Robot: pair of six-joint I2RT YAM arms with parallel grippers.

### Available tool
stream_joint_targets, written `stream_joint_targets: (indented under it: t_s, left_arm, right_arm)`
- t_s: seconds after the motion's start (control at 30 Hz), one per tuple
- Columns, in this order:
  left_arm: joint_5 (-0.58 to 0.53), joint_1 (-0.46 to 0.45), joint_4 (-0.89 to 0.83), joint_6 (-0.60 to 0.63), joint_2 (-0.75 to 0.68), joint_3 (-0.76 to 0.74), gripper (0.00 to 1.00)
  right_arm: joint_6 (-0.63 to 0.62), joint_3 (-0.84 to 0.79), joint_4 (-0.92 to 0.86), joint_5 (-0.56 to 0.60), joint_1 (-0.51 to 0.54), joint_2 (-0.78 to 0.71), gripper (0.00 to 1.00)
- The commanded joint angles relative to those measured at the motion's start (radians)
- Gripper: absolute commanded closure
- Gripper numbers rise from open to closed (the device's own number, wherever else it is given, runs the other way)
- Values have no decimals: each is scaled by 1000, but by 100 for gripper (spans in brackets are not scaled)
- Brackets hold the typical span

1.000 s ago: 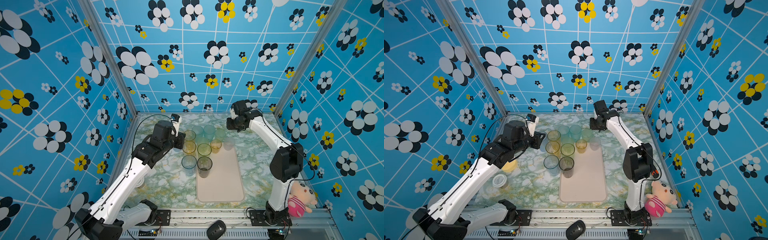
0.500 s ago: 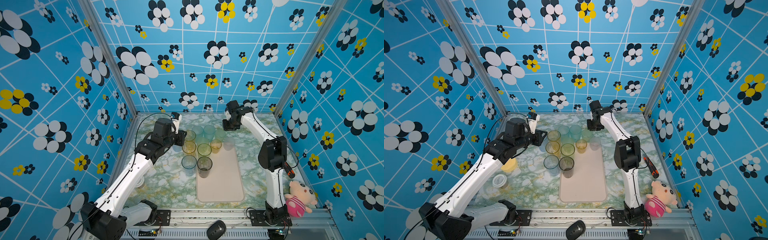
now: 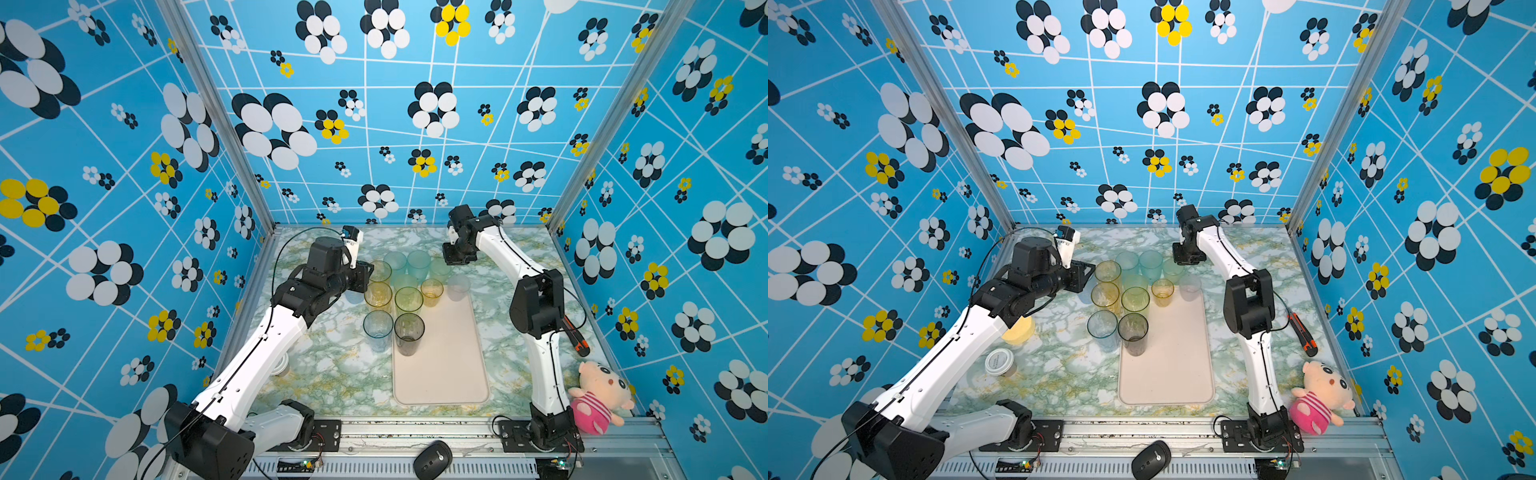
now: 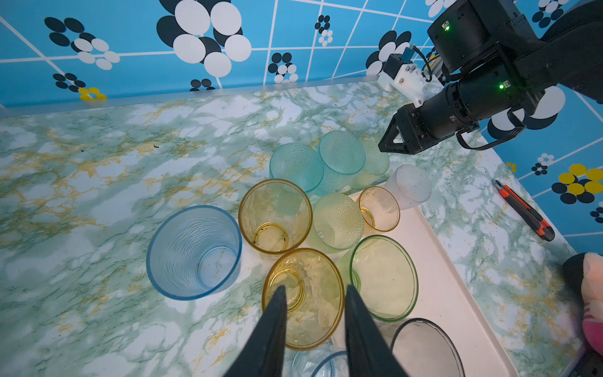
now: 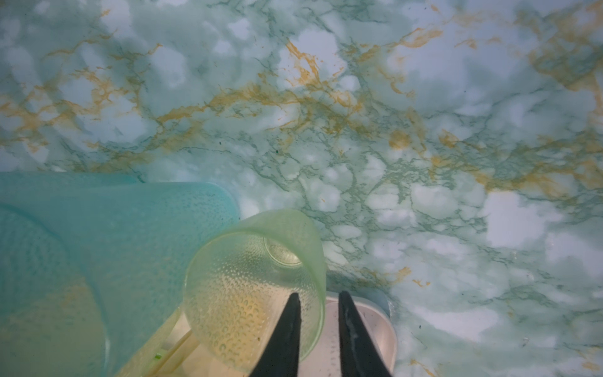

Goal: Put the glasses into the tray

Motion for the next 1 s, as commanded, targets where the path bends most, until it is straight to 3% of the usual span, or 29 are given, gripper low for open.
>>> stream_joint_targets:
  t_s: [0.0,0.63,0.97]
  left_arm:
    - [19,14,18,-7,-3,-15,68]
    - [38,40,31,-7,-8,-43,68]
    - [43,50,27,-3,-13,-54,68]
  right_arm:
    - [-11,44,-37,7,2,30,78]
    - [-20,76,-57,39,18,71,81]
    - [-30,92,-57,96,32,86,95]
